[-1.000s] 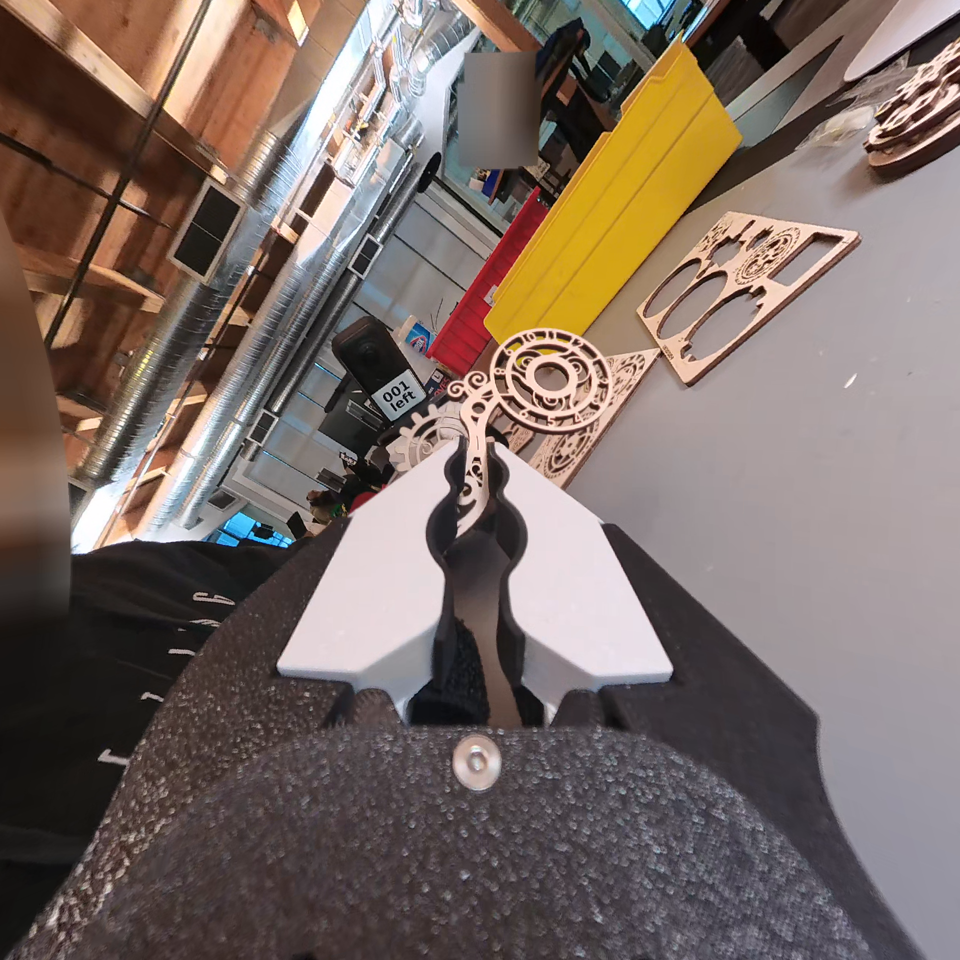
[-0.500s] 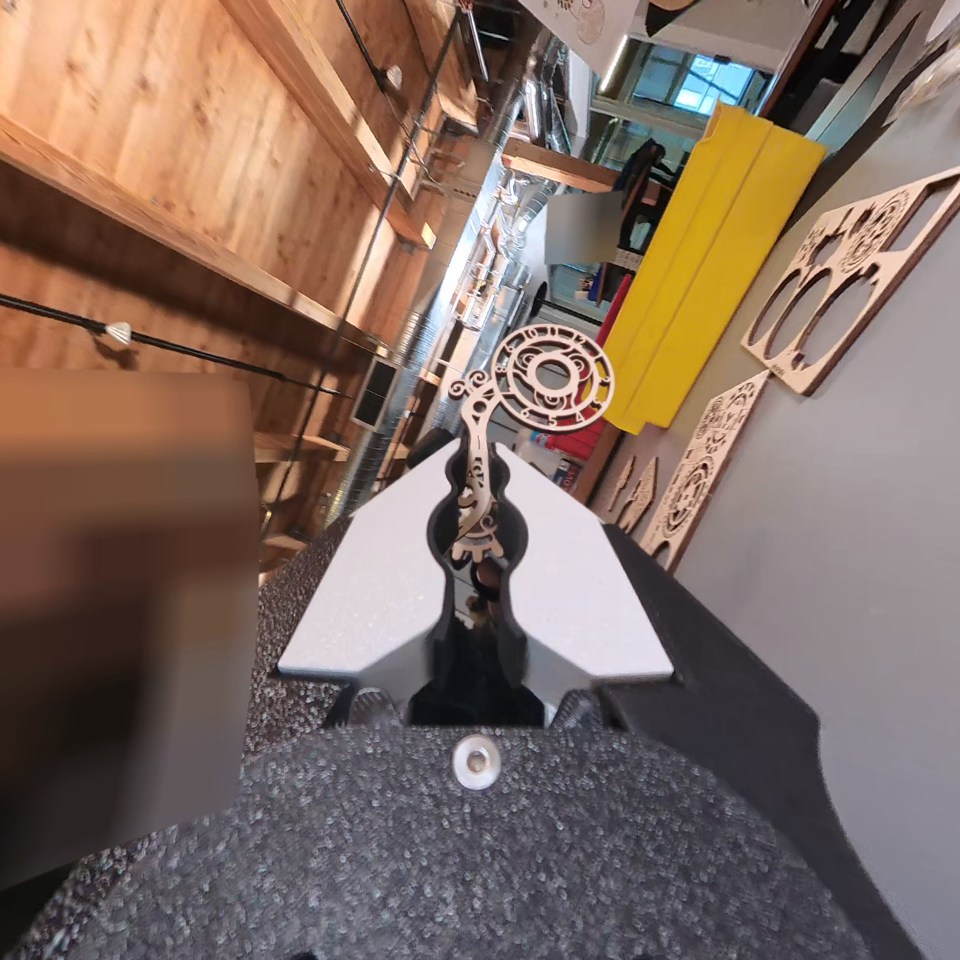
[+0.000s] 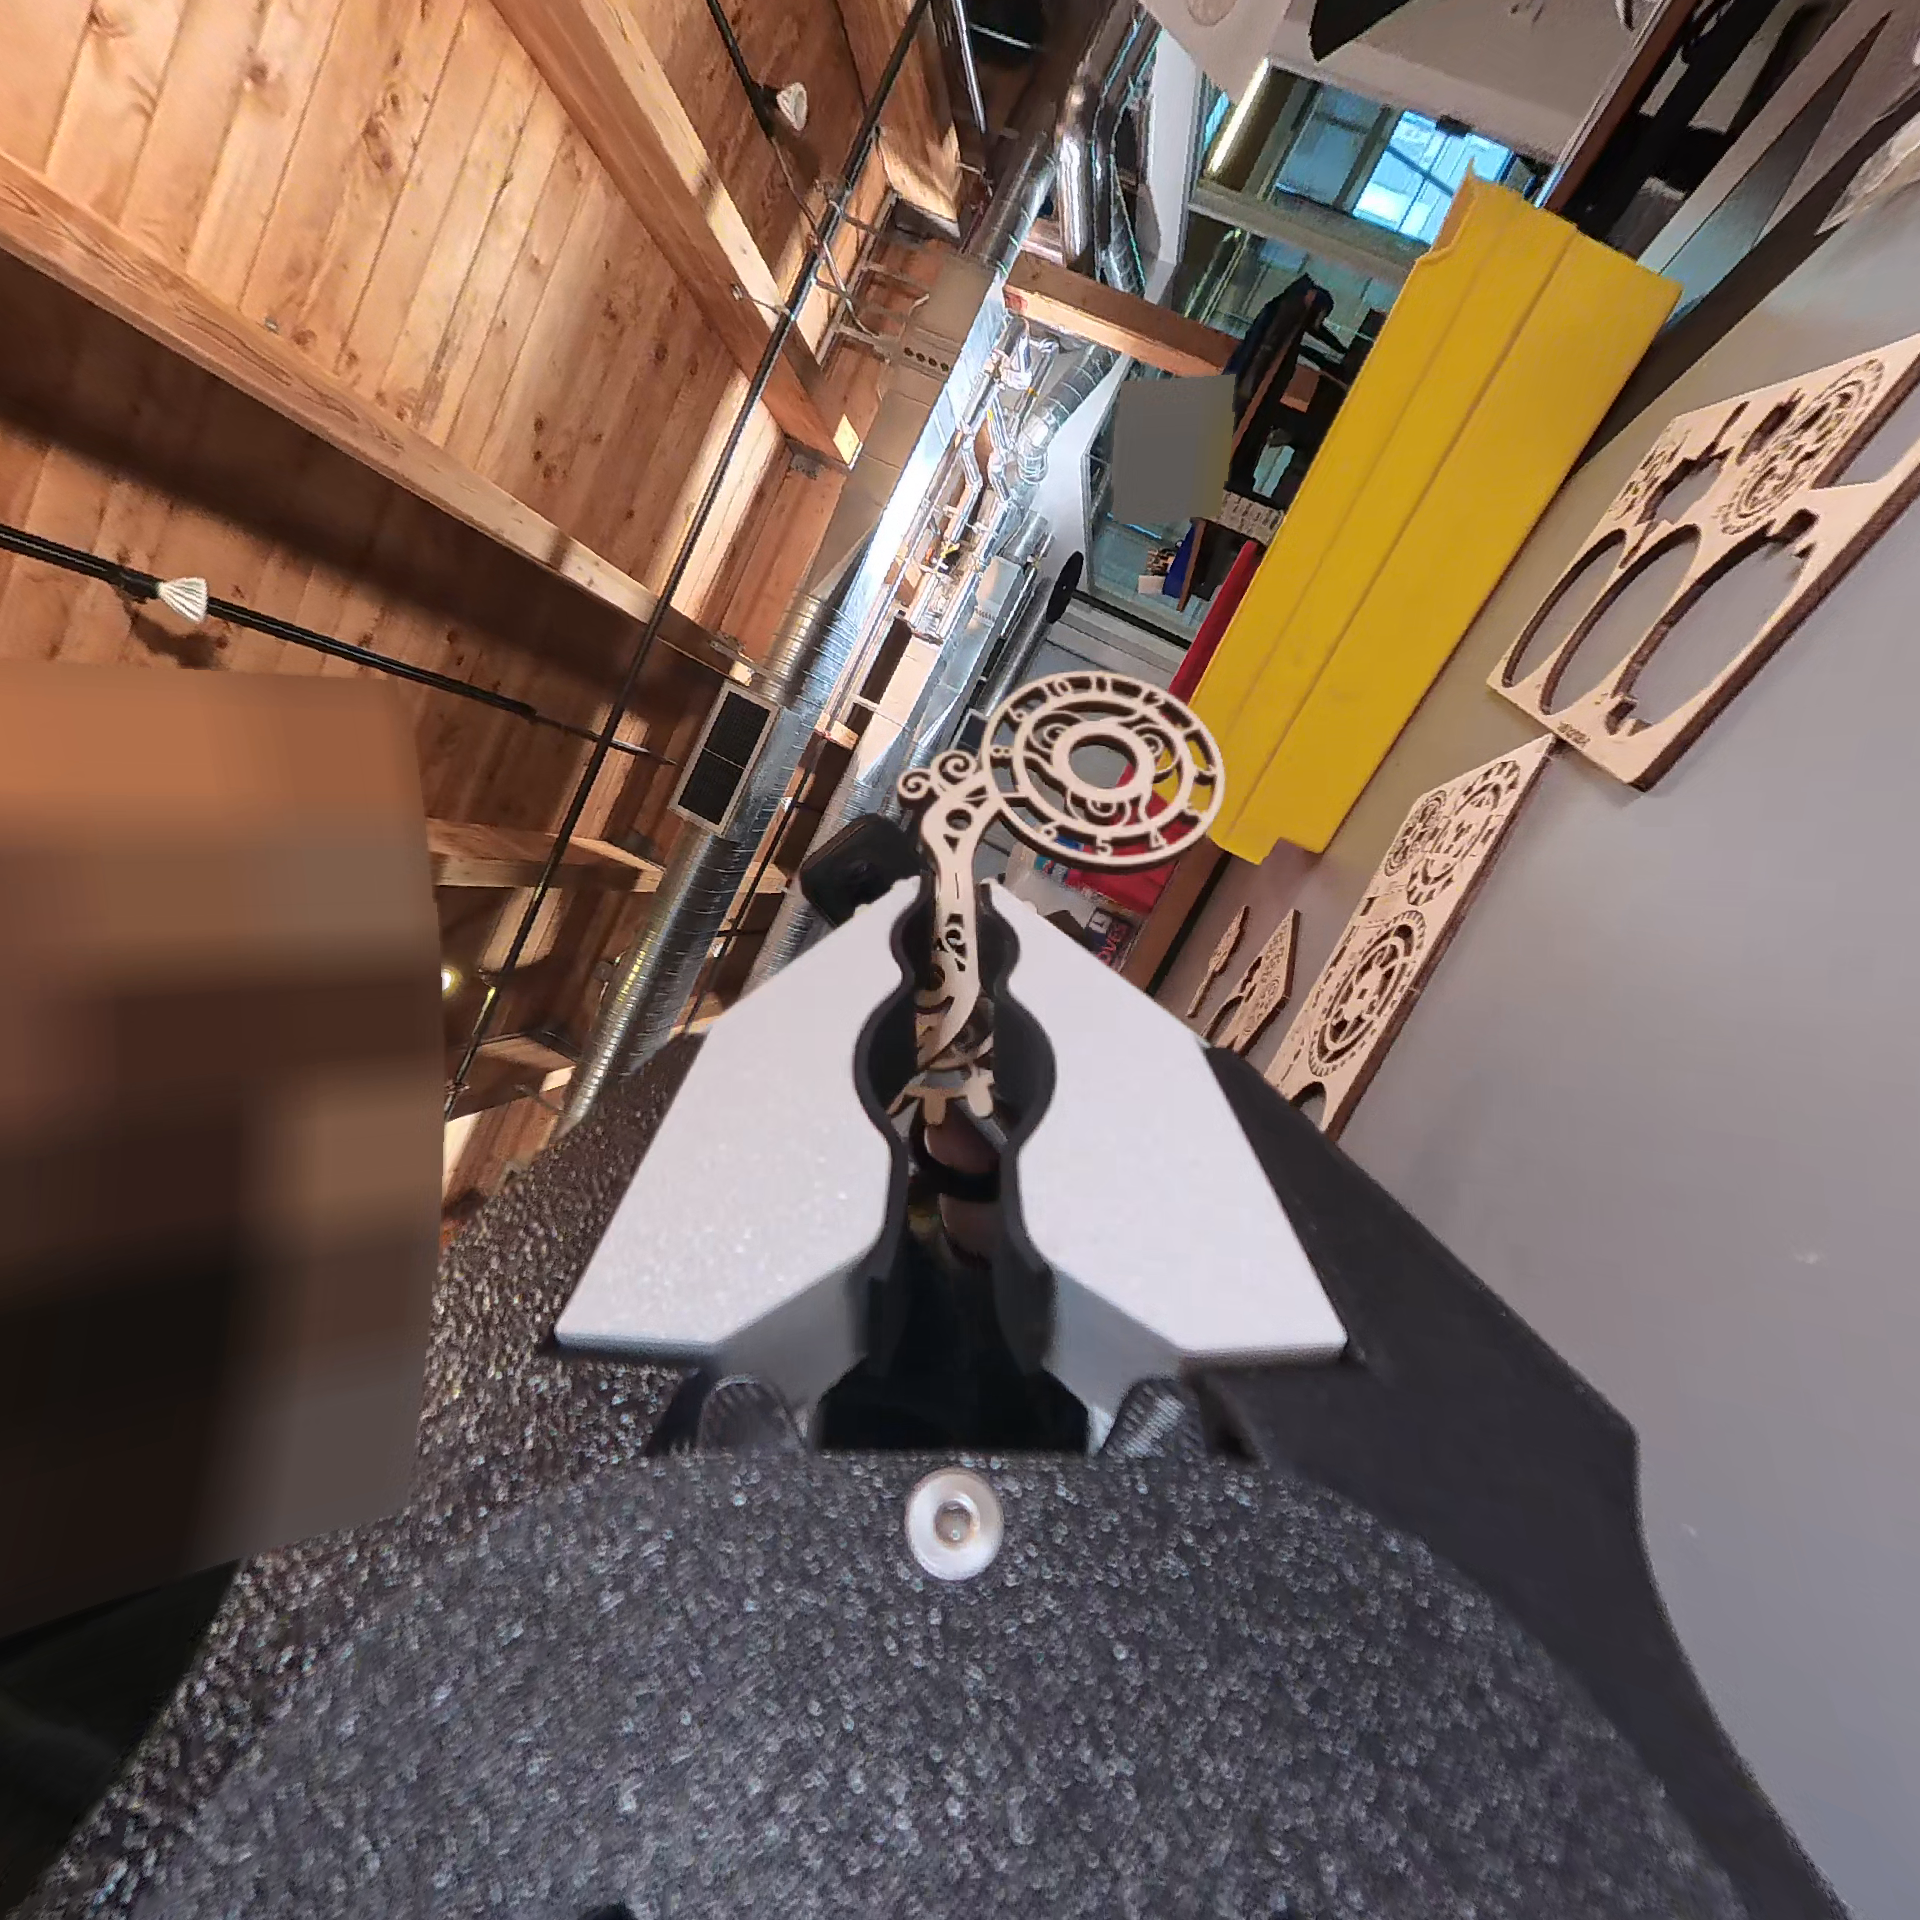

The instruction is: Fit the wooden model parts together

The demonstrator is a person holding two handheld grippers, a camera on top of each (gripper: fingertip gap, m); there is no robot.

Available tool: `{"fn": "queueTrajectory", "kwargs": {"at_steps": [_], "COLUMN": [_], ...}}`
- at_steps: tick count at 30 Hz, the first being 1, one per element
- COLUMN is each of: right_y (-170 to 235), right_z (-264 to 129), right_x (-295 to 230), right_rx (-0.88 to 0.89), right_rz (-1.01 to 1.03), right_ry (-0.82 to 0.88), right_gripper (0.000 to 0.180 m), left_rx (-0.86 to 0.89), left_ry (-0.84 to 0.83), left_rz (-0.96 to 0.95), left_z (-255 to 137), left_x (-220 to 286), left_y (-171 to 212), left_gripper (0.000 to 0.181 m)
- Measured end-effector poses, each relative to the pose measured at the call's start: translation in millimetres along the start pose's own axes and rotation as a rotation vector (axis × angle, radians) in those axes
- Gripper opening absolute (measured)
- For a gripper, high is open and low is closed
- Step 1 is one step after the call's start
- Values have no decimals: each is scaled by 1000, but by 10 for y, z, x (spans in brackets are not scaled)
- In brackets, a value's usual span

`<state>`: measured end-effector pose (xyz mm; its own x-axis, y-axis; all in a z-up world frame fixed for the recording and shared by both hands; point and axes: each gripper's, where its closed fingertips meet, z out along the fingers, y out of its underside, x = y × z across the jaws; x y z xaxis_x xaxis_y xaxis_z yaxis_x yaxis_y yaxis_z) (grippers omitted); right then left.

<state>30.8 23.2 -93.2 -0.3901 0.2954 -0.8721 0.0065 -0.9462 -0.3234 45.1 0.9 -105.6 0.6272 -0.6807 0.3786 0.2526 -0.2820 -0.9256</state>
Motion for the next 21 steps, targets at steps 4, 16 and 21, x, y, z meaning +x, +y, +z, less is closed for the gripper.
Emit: {"fn": "queueTrajectory", "kwargs": {"at_steps": [4, 16, 21], "right_y": [-12, 36, 78], "right_z": [6, 121, 139], "right_x": [5, -59, -232], "right_rx": [17, 36, -31], "right_rz": [-57, -523, -645], "right_ry": [26, 200, 152], "right_gripper": [4, 6, 13], "left_rx": [3, 133, 180], "left_ry": [-5, 131, 214], "left_rz": [-31, -273, -264], "left_z": [-1, -50, -118], "left_x": [-17, 24, 99], "left_y": [2, -81, -201], "left_gripper": [1, 1, 1]}}
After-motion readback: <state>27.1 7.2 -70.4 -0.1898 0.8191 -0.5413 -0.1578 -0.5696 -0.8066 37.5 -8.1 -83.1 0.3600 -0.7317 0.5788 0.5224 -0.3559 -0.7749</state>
